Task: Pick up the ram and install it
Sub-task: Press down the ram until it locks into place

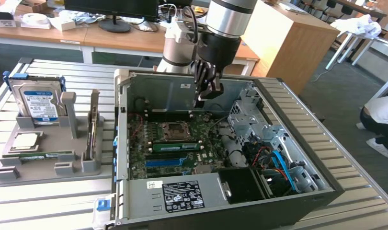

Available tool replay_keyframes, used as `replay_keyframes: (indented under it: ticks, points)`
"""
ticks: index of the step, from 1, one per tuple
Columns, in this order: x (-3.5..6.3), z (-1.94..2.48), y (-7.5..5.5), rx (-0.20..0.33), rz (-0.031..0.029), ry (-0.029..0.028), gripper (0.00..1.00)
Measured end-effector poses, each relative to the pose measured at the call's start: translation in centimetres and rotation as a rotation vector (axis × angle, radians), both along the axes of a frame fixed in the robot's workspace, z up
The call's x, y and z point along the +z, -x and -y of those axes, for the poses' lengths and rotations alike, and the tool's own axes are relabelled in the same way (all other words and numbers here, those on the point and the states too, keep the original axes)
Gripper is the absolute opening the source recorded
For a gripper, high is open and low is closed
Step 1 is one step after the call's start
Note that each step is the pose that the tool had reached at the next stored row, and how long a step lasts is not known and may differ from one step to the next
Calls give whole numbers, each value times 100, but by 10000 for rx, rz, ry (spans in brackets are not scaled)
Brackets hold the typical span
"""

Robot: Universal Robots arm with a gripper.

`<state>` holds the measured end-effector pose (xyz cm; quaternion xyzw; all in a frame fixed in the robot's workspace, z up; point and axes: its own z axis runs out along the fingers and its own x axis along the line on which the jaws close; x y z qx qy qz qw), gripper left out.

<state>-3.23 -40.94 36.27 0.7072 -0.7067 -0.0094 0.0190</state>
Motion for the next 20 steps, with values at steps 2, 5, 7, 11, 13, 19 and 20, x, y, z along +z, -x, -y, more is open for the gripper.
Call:
replay_keyframes:
  ticks: [2, 5, 7, 11, 13, 19, 20]
  points:
    - [-2, 0, -15, 0, -1, -4, 10]
    - [-5, 0, -53, -1, 1, -19, 10]
    - [-6, 0, -88, -2, 0, -26, 10]
    - [-9, 0, -180, 0, 0, -38, 10]
    - [-12, 0, -220, -2, 0, -43, 10]
    - [-21, 0, -285, -1, 0, -57, 10]
    - [-23, 0, -294, -1, -1, -59, 10]
